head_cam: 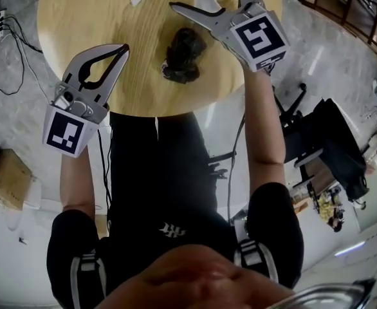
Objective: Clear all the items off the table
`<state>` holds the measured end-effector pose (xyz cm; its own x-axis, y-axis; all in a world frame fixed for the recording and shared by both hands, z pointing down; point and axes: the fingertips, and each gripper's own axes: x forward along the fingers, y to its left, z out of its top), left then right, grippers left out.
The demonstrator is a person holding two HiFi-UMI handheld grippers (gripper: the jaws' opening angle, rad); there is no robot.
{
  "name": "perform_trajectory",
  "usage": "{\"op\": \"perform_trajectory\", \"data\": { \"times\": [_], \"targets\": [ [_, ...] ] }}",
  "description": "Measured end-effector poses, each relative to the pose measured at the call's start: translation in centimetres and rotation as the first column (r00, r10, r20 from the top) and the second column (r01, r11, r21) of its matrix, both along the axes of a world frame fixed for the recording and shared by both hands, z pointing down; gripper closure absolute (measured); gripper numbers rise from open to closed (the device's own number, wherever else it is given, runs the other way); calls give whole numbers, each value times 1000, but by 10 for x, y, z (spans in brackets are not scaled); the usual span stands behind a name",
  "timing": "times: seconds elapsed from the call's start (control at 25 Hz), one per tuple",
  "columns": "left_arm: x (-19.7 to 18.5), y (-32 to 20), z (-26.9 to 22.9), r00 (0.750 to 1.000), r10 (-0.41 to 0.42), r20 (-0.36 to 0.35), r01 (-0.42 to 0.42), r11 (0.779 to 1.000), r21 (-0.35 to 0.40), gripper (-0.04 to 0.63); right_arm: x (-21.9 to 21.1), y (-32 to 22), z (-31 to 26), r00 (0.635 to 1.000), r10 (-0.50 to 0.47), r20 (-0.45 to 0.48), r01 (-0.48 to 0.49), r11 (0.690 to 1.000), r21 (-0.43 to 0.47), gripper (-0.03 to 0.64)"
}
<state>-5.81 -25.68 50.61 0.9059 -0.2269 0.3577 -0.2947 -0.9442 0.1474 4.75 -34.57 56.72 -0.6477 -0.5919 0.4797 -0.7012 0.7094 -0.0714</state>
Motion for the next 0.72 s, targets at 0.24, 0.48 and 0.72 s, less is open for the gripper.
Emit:
{"op": "perform_trajectory", "data": {
  "times": [0.24,0.48,0.72],
  "targets": [
    [6,-6,-1,1000,19,-7,-19,1000,8,583,-4,-10,29,995,-69,-77,62,995,-80,184],
    [6,-7,-3,999,38,-3,-38,999,17,583,3,-3,44,982,-94,-161,76,991,-114,342],
    [8,-10,-2,999,44,-10,-44,999,11,583,8,-4,51,973,-90,-213,68,992,-111,474]
  ]
}}
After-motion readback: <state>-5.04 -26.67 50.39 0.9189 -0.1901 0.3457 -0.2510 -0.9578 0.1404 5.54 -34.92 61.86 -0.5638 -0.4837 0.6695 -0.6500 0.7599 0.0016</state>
